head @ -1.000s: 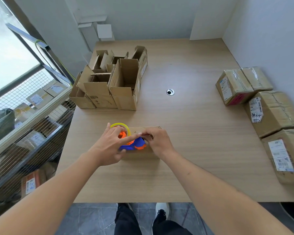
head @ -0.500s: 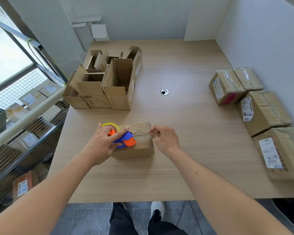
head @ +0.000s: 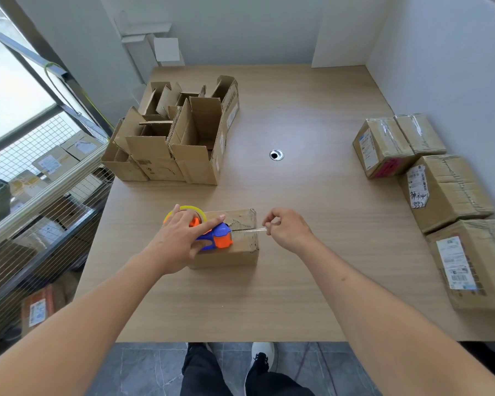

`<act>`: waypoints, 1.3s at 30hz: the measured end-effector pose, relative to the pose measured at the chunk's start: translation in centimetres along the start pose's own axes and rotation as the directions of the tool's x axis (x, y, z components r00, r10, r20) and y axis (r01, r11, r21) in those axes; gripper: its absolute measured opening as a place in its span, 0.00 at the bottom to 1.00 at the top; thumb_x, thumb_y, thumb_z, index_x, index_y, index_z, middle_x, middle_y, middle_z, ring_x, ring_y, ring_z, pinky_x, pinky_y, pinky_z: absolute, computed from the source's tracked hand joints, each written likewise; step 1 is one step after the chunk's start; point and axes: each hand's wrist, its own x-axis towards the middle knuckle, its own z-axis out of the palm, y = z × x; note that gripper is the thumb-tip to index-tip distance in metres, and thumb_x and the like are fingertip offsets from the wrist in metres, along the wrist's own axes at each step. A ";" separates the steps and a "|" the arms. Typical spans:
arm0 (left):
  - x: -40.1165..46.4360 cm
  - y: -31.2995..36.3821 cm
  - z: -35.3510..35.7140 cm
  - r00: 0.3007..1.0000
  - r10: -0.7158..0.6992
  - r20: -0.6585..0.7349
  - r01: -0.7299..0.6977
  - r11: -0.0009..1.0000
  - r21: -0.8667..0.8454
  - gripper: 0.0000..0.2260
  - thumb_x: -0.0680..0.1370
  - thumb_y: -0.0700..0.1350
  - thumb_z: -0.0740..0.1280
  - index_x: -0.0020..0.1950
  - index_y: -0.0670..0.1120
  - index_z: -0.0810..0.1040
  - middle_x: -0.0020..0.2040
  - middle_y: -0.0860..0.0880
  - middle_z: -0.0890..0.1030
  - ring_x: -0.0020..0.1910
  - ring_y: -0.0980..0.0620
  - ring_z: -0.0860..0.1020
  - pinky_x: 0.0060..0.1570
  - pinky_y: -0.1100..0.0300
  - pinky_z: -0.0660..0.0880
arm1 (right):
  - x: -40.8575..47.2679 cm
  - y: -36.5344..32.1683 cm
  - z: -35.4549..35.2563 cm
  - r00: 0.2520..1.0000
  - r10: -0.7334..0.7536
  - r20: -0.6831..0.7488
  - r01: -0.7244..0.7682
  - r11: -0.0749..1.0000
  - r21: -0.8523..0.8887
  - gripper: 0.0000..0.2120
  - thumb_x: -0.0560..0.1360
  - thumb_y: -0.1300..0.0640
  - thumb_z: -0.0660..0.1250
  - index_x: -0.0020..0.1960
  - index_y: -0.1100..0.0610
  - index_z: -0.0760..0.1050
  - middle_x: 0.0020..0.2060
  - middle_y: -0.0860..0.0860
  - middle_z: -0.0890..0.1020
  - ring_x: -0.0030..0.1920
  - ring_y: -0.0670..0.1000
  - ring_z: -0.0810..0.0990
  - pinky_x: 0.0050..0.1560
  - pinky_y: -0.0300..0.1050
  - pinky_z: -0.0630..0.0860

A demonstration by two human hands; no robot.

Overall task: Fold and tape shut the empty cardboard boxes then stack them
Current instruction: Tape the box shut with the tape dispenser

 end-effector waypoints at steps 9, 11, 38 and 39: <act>0.1 -0.1 0.4 1.000 0.021 -0.019 -0.021 0.999 -0.036 0.28 0.80 0.57 0.55 0.79 0.72 0.52 0.52 0.50 0.67 0.58 0.42 0.71 0.80 0.43 0.47 | 1.6 1.0 1.7 0.998 0.012 0.068 -0.017 0.998 0.064 0.05 0.80 0.55 0.67 0.47 0.50 0.80 0.40 0.45 0.86 0.47 0.49 0.82 0.45 0.42 0.74; 0.1 -0.1 0.3 1.000 0.021 -0.015 -0.022 0.999 -0.030 0.27 0.80 0.59 0.52 0.79 0.73 0.51 0.52 0.50 0.67 0.58 0.43 0.71 0.80 0.43 0.48 | 1.7 1.3 2.4 0.997 0.013 0.071 -0.021 0.993 0.113 0.03 0.81 0.54 0.67 0.48 0.50 0.79 0.38 0.43 0.86 0.46 0.49 0.82 0.42 0.41 0.72; 0.2 0.4 -0.8 0.997 0.049 0.058 -0.055 0.993 0.105 0.26 0.82 0.62 0.52 0.79 0.72 0.47 0.57 0.50 0.71 0.57 0.45 0.70 0.66 0.50 0.65 | -1.2 -1.1 8.7 0.976 -0.215 -0.042 0.217 0.921 0.325 0.21 0.87 0.53 0.52 0.79 0.42 0.62 0.79 0.42 0.56 0.82 0.45 0.44 0.75 0.36 0.48; 0.4 0.4 -1.3 0.995 0.059 0.083 -0.069 0.990 0.121 0.26 0.81 0.64 0.47 0.79 0.73 0.46 0.55 0.51 0.71 0.55 0.46 0.70 0.64 0.51 0.66 | -1.3 -1.0 9.1 0.979 -0.194 -0.068 0.206 0.915 0.346 0.21 0.87 0.52 0.51 0.79 0.39 0.62 0.79 0.40 0.57 0.81 0.43 0.44 0.76 0.37 0.49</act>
